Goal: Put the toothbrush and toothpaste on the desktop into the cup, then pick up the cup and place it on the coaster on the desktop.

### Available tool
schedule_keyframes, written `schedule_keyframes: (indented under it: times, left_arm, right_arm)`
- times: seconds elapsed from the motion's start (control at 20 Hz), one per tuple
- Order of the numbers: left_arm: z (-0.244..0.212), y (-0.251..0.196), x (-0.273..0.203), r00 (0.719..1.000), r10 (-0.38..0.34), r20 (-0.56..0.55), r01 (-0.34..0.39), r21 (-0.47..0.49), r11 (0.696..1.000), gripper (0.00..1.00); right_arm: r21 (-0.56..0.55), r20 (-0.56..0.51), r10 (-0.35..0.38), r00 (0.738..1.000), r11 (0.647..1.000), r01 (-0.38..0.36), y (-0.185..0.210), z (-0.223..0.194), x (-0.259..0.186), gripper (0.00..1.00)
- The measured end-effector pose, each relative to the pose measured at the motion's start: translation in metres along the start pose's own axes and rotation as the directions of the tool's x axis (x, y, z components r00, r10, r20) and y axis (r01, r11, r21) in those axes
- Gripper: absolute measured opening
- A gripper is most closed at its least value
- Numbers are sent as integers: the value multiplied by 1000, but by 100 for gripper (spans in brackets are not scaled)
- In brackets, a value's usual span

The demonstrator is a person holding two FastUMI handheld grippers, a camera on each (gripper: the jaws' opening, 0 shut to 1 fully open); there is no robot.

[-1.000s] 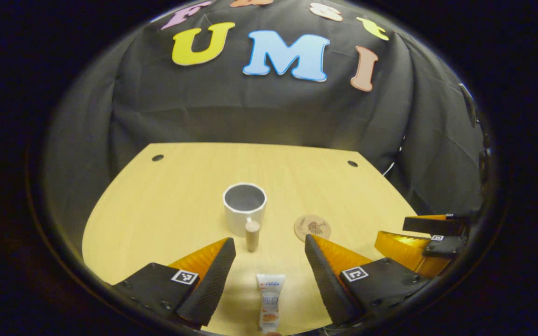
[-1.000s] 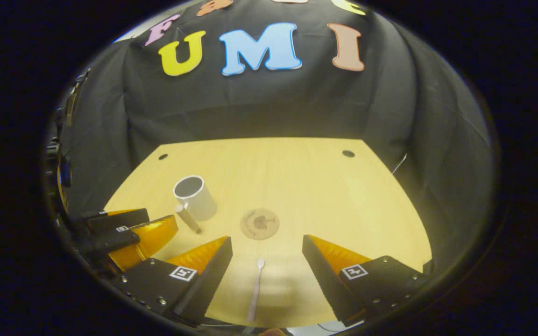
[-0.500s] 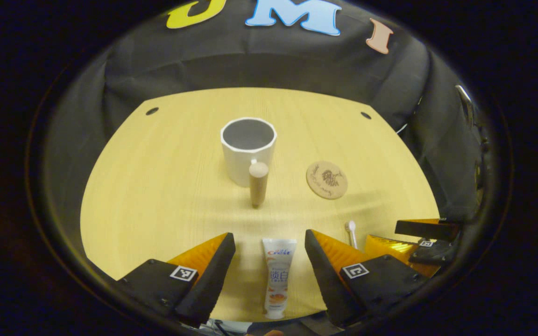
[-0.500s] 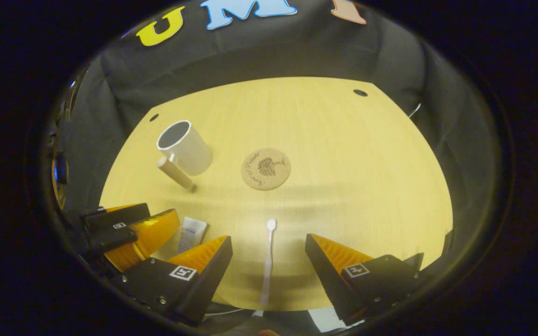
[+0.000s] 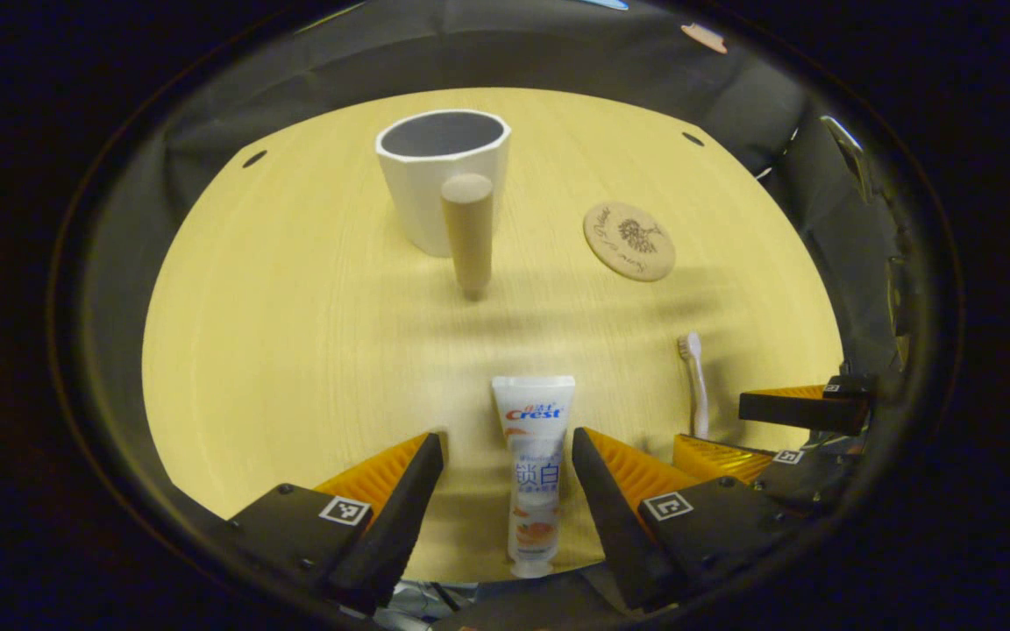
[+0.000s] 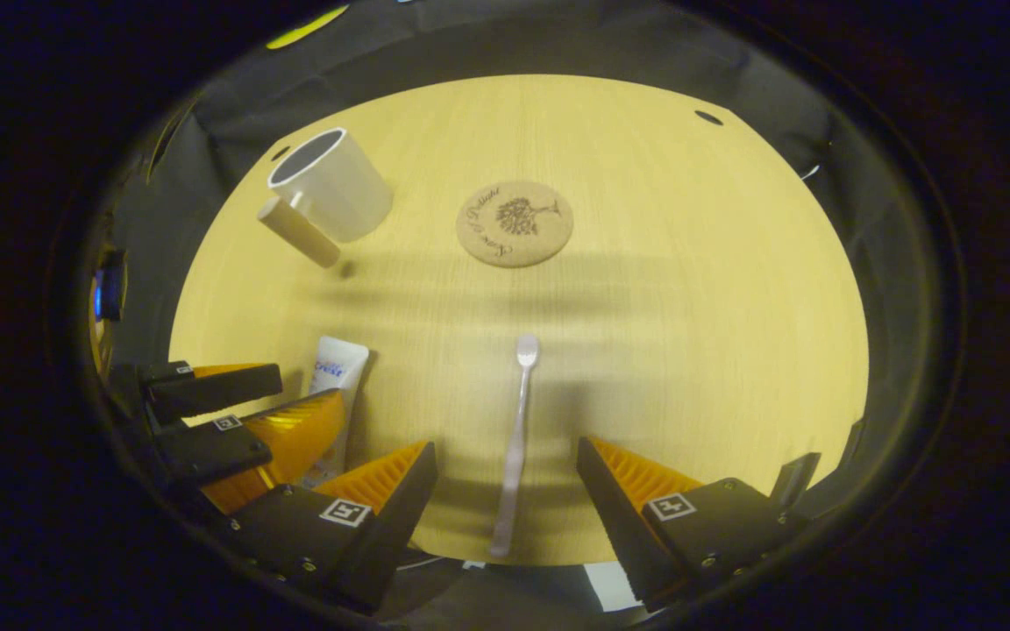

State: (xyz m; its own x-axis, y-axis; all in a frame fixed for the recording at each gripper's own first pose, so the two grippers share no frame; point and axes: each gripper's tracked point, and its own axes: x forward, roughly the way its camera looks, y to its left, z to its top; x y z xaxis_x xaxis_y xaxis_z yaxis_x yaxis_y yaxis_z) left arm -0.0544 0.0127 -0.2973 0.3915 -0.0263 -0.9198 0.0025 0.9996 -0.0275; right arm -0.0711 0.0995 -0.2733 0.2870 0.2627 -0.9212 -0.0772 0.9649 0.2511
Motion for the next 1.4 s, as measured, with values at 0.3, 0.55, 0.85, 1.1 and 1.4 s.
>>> schedule_keyframes:
  times: [0.3,0.55,0.85,1.1,1.4]
  left_arm:
    - [-17,-2,12,997,-8,-75,10,21,1000,90]
    - [-22,0,17,996,14,-93,-9,60,998,79]
    - [-21,3,17,996,30,-89,-24,63,998,48]
    - [-20,8,17,997,25,-79,-22,43,999,31]
    - [-16,9,17,1000,-6,-27,6,24,1000,25]
  right_arm:
    - [-9,-61,-1,998,1000,0,2,-12,8,73]
    - [-25,-87,-46,995,999,44,-5,-16,16,70]
    - [-50,-100,-85,991,996,80,-8,-17,13,36]
    - [-49,-88,-67,994,997,63,-10,-17,15,16]
    - [-41,-40,-22,999,999,21,-11,-11,16,8]
